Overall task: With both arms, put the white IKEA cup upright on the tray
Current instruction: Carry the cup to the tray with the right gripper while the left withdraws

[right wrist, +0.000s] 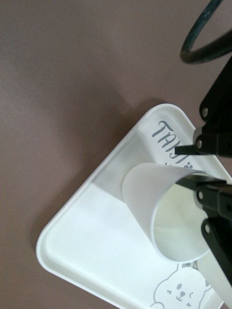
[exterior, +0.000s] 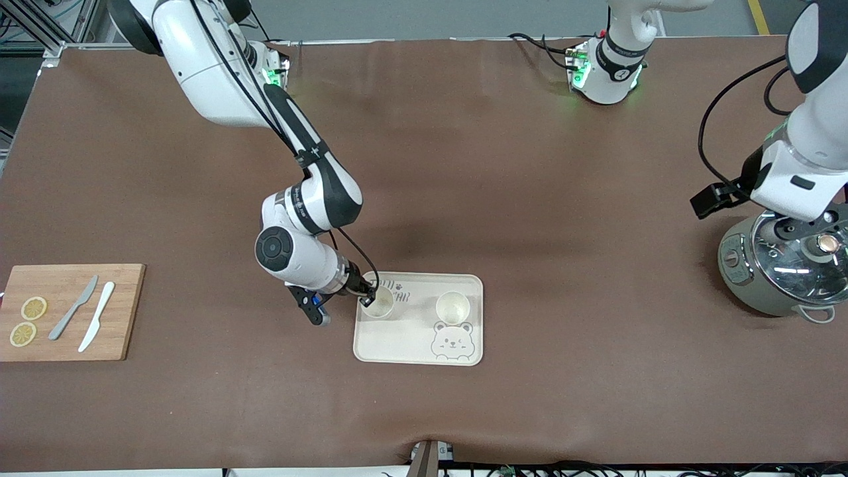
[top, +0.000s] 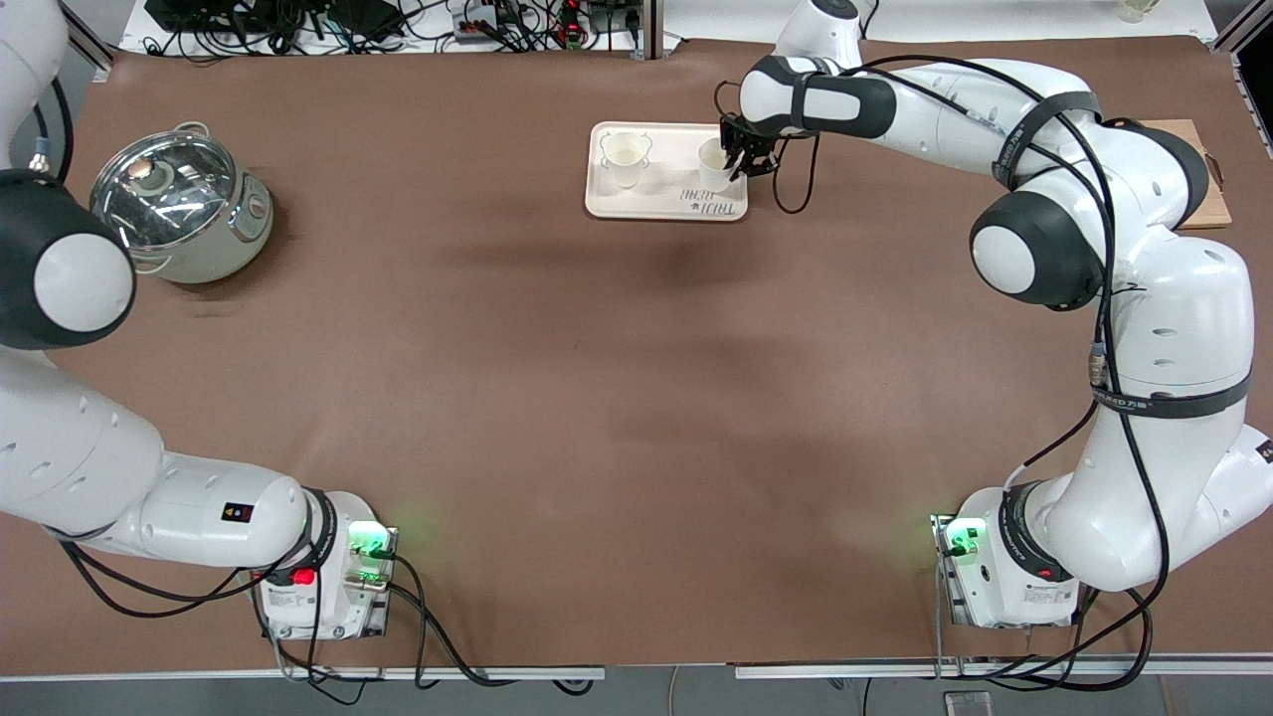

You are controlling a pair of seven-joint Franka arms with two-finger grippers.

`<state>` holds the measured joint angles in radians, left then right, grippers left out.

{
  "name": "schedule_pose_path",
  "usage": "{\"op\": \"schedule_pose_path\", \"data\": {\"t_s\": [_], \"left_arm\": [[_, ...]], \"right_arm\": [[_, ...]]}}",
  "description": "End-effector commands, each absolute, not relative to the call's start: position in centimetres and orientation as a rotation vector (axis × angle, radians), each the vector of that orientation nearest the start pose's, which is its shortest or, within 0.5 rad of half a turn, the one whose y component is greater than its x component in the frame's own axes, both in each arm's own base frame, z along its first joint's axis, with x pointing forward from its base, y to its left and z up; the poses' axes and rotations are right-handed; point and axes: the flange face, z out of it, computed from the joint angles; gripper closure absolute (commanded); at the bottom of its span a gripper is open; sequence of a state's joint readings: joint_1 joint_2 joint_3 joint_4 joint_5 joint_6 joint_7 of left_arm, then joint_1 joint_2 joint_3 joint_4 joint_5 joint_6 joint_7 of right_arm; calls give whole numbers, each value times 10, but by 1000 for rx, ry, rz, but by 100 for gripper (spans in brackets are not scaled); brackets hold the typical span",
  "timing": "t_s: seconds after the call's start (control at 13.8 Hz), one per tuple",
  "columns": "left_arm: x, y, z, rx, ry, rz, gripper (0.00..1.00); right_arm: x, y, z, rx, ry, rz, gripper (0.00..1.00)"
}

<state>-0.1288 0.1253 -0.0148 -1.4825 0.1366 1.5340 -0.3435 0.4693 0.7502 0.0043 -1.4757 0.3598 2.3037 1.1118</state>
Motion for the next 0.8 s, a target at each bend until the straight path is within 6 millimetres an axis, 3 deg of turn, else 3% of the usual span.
{"op": "schedule_pose_path", "data": {"t_s": [0.0,0.15,0.36,0.51,0.58,0.73], "left_arm": [[561,-55,599,-3025,-263,89,0],[554,-45,608,-3038,-235,74,0],[547,-47,619,-3080,-231,51,0],[542,-41,630,-3136,-260,33,0],[542,-42,635,-3153,-270,16,0],[541,-43,642,-3154,-253,3,0]], "right_arm": [[665,326,272,-2587,1221,232,0],[680,302,296,-2599,1237,330,0],[682,294,331,-2639,1199,401,0],[688,261,344,-2675,1143,469,0],[691,243,363,-2675,1132,484,0],[688,202,428,-2674,1076,411,0]]}}
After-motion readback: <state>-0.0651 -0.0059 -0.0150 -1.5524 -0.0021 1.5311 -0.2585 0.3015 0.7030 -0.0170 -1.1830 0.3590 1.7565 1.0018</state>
